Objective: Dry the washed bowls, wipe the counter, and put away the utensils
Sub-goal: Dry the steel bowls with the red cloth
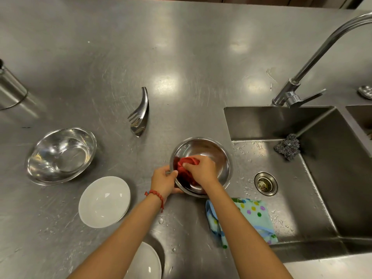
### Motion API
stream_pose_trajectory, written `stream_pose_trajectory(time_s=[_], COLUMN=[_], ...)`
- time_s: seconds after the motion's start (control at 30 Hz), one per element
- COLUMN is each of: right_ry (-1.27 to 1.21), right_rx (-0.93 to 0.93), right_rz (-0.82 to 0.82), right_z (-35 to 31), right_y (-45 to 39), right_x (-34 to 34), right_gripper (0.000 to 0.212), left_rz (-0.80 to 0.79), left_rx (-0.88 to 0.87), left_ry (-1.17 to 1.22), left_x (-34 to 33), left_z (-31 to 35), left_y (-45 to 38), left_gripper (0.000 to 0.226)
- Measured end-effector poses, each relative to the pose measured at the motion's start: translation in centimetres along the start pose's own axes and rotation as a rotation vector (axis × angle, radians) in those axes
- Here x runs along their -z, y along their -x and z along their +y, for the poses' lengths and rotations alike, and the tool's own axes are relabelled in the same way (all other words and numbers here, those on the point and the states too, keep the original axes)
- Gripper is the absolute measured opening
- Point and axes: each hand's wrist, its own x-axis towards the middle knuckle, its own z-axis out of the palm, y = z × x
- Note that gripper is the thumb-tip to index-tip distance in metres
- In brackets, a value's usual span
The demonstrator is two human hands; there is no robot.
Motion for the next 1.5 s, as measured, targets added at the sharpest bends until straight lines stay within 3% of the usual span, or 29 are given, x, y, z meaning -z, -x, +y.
stream_pose_trajectory(time_s=[0.13,0.23,0.3,0.4,0.5,0.63,0.77,0.93,1.13,1.2,1.37,1.43,1.5], right_ry=[-0.093,-0.036,-0.01,-0.023,-0.04,-0.073,-0.421,-0.24,0.017,0.017,-0.19,-0.235,-0.175], right_rx=[-0.011,0.004,0.018,0.026,0.031,0.008,-0.178,-0.044,0.069,0.066,-0.097,-0.108,-0.077], right_rz=[0.136,0.066,-0.003,-0.067,-0.097,0.076,0.225,-0.057,-0.389,-0.296,0.114,0.15,0.061], right_z=[-1.2,-0.6,0.2,1.1,1.3,0.6,-1.0,-0.2,1.1,0.7,-1.0,-1.3,-1.0], right_y=[-0.9,-0.6,-0.2,0.4,0.8,0.2,-0.7,-0.6,-0.1,-0.4,-1.2,-1.1,-1.1], right_x=[-0.9,-0.7,-0.1,1.3,1.5,-0.3,-1.9,-0.8,2.9,2.2,-1.3,-1.9,-1.4], right_gripper=[0.028,0.028,0.026,0.023,0.023,0.022,0.022,0.025,0.024,0.022,0.025,0.025,0.027], left_rz=[0.01,-0.005,-0.018,-0.004,-0.099,-0.113,-0.111,-0.001,0.034,0.052,0.108,0.125,0.132], left_rx=[0.009,0.056,0.074,0.034,-0.04,-0.081,-0.027,0.025,0.018,0.0,0.008,-0.002,0.027], left_ry=[0.029,0.057,0.026,-0.079,-0.183,-0.23,-0.028,0.122,0.022,-0.013,0.042,0.008,0.01], left_x=[-0.1,0.1,0.4,1.0,0.6,0.6,0.5,-0.1,-0.1,-0.2,-1.1,-1.4,-1.3], left_z=[-0.4,0.0,0.6,2.0,3.0,2.3,1.5,1.2,1.1,0.9,0.0,-0.3,-0.3], left_y=[0.1,-0.4,-1.1,-2.6,-3.3,-3.1,-2.0,-1.5,-1.8,-1.7,-1.4,-1.2,-1.1], left_gripper=[0.022,0.021,0.006,0.031,0.022,0.019,0.026,0.029,0.03,0.031,0.036,0.036,0.037])
